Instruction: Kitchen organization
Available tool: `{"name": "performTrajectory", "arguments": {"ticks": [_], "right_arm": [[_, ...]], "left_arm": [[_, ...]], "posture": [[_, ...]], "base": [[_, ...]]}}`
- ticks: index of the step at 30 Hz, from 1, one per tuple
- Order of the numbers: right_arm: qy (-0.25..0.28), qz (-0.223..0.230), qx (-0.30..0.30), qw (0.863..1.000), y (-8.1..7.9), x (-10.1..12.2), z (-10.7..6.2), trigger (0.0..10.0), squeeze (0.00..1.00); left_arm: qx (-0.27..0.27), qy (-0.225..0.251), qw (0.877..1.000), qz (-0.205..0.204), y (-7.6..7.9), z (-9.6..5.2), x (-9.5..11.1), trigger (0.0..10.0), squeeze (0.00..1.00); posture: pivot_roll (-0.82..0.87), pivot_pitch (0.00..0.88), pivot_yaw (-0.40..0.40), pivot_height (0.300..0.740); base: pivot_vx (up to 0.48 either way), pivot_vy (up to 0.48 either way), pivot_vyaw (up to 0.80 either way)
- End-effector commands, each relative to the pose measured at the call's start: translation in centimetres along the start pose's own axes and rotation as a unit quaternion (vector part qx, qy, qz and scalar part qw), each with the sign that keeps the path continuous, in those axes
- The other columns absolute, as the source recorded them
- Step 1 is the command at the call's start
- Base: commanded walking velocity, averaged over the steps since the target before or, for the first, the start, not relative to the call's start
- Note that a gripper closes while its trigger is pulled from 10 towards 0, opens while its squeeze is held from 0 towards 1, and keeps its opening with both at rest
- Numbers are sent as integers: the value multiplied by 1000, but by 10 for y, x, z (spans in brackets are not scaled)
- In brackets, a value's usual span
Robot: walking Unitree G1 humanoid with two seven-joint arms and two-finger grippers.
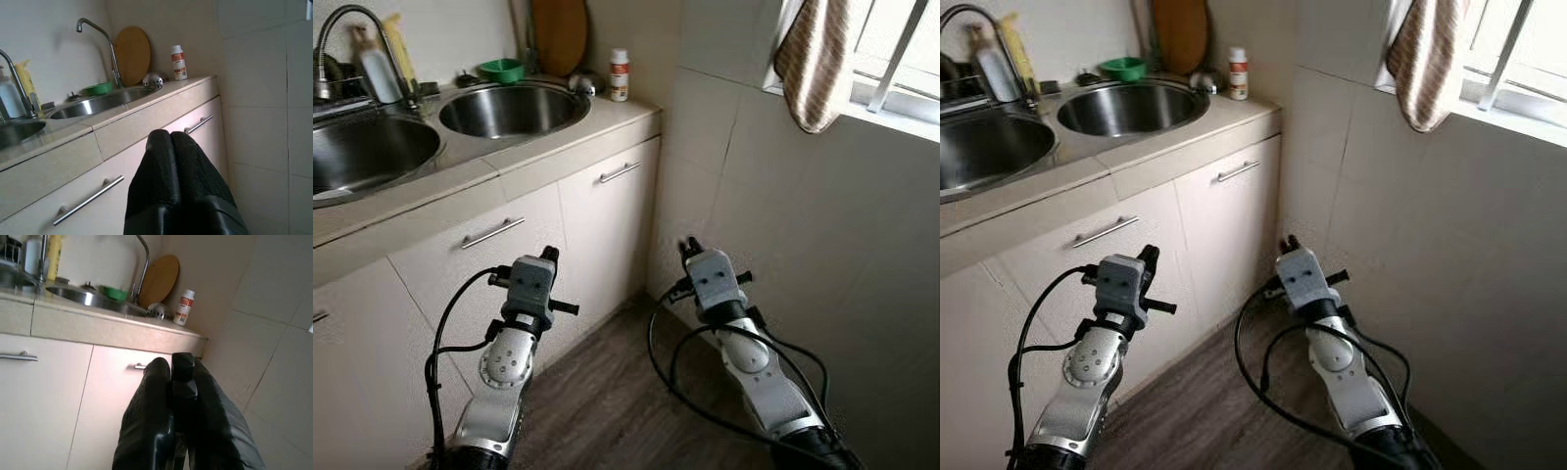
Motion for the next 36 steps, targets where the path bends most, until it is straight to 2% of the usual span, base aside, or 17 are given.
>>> {"name": "performTrajectory", "arguments": {"ticks": [1,3,4,6,8,12,13,15,19,25,29,36], "right_arm": [[50,15,-39,998,21,24,11,10000,0],[86,21,-62,994,34,44,19,10000,0],[86,21,-62,994,34,44,19,10000,0],[110,29,-72,991,41,60,24,10000,0],[137,34,-71,987,44,78,29,10000,0],[165,47,-66,983,43,99,35,10000,0],[174,36,-64,982,42,105,36,10000,0],[182,24,-62,981,40,110,37,10000,0],[188,31,-57,980,38,115,38,10000,0],[202,43,-68,976,47,126,45,10000,0],[210,47,-74,974,51,131,48,10000,0],[241,92,-97,961,66,147,54,10000,0]], "left_arm": [[-12,31,999,-1,8,7,15,10000,0],[-14,53,998,-10,10,11,29,10000,0],[-14,53,998,-10,10,11,29,10000,0],[-18,74,997,-8,12,15,42,10000,0],[-20,88,996,-7,14,17,50,10000,0],[-20,96,995,-5,14,20,56,10000,0],[-20,100,995,-4,15,22,59,10000,0],[-22,106,994,-4,16,23,63,10000,0],[-26,119,992,-2,18,25,73,10000,0],[-27,143,989,1,18,28,91,10000,0],[-29,149,988,4,19,29,95,10000,0],[-28,159,987,5,19,30,104,10000,0]], "posture": [[106,0,-29,740],[107,0,-29,740],[107,0,-29,740],[107,0,-29,740],[107,0,-26,740],[105,0,-27,740],[107,0,-28,740],[108,0,-28,740],[111,0,-29,740],[116,0,-30,740],[117,0,-31,740],[123,0,-35,740]], "base": [[398,0,0],[480,0,0],[480,0,0],[480,0,0],[480,0,0],[480,0,111],[480,0,800],[480,0,800],[480,0,800],[480,0,800],[480,0,800],[480,0,686]]}}
Point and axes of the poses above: a point about 5 cm out from each wrist's last joint towards the gripper, its own z axis pointing out of the wrist towards the gripper, its own x axis along the axis of the wrist's last joint, y = z × x, the point moved 2 cm from there along z, pointing out of the wrist towards the gripper, and after that the axes turned 13 degrees about -z, right-handed, at the moved point
